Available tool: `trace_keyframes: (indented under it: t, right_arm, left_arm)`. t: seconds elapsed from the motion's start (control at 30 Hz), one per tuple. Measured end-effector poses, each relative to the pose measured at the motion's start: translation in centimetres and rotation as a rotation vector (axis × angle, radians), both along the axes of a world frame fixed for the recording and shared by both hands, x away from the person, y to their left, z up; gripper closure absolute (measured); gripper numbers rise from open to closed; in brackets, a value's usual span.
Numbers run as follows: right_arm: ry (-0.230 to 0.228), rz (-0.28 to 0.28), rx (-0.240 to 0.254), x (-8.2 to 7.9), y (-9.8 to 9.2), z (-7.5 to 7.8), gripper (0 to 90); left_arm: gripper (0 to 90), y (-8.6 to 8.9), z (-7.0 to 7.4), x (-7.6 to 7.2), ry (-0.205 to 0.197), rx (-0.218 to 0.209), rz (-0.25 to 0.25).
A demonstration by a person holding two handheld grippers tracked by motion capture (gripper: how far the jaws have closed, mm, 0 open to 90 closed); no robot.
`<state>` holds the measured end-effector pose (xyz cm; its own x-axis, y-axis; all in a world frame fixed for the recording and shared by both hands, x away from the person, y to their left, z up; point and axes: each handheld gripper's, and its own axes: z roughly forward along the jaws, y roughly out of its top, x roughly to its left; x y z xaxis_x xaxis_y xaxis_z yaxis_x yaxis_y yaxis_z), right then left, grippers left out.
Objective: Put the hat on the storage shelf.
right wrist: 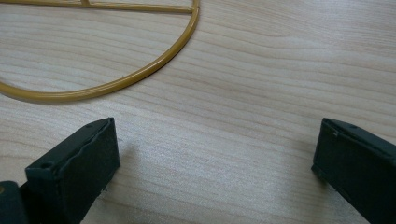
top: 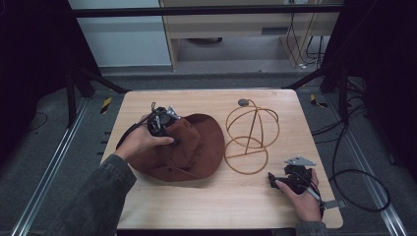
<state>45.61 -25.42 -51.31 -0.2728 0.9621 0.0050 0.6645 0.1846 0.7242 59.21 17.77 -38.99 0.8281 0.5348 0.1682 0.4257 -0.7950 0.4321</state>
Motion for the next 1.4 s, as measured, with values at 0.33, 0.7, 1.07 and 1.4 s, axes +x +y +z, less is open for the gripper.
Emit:
trace_keyframes:
  t: [0.33,0.7,1.07,1.4]
  right_arm:
    - [-0.001,0.000,-0.001,0.0,0.0,0.0,0.5]
    - [-0.001,0.000,-0.002,0.0,0.0,0.0,0.5]
    - [-0.001,0.000,-0.002,0.0,0.0,0.0,0.5]
    - [-0.002,0.002,-0.002,0.0,0.0,0.0,0.6]
  left_arm:
    - [29.5,-0.5,-0.1,0.0,0.005,-0.005,-0.014]
    - [43.0,-0.9,-0.6,0.3,0.033,0.011,-0.011]
    - [70.8,-1.2,-0.8,0.6,0.062,0.042,0.000]
    - [88.5,-0.9,0.4,0.2,0.053,-0.007,0.007]
